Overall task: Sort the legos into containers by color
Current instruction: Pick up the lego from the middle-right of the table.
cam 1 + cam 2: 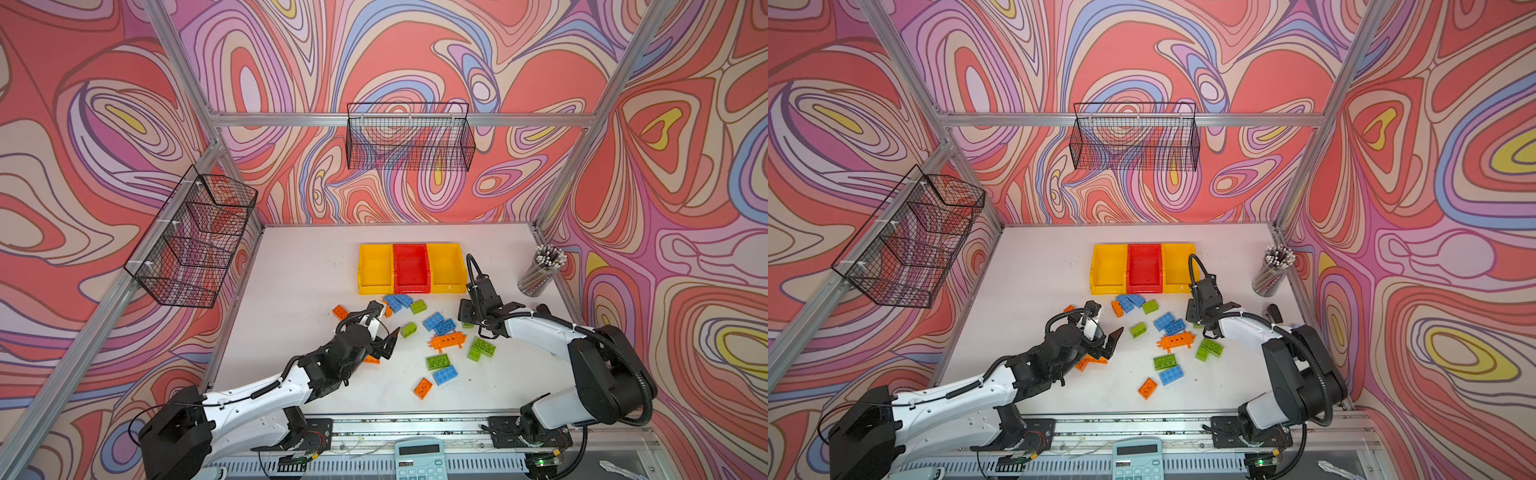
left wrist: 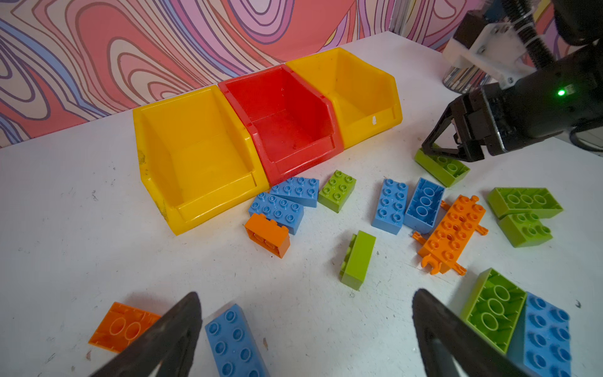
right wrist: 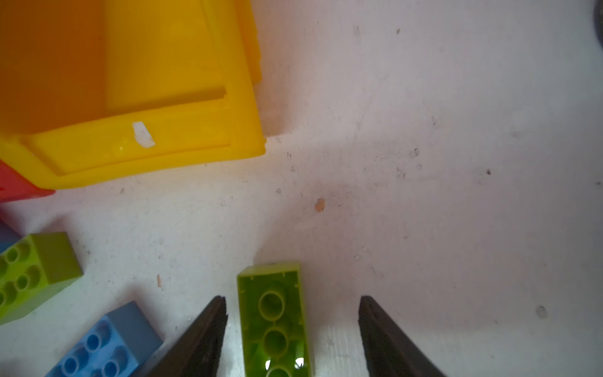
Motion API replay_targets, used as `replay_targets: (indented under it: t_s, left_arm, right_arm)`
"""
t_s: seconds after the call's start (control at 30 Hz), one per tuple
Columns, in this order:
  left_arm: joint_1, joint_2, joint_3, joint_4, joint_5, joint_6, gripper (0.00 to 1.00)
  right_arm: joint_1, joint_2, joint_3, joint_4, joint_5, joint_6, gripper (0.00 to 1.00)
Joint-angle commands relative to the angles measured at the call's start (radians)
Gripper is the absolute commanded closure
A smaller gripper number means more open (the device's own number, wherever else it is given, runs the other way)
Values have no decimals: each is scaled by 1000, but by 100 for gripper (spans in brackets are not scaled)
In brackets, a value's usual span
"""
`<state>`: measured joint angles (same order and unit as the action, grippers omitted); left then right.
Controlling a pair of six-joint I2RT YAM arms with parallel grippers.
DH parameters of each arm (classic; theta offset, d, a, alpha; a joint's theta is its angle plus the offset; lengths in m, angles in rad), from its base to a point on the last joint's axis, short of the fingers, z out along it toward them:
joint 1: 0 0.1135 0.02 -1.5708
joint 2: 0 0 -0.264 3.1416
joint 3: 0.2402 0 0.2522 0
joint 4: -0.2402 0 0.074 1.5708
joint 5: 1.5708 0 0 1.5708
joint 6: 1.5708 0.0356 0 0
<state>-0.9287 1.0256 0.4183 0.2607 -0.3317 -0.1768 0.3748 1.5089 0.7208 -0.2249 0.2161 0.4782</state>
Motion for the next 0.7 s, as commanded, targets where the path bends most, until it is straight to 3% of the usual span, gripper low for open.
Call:
replay_targets:
  t_s: [0.0,0.33,0.67]
  left_arm:
    - [2,-12,-9,-32,-23,-15,0]
    - [2,-7,6,-46,-27,-12,0]
    - [2,-28,17,-78,-24,-27,0]
  right_arm:
    - [5,39,16,18,22,19,38]
    - [9,67,34,7,25,16,68]
    - [10,-10,156,-82,30,-19,72]
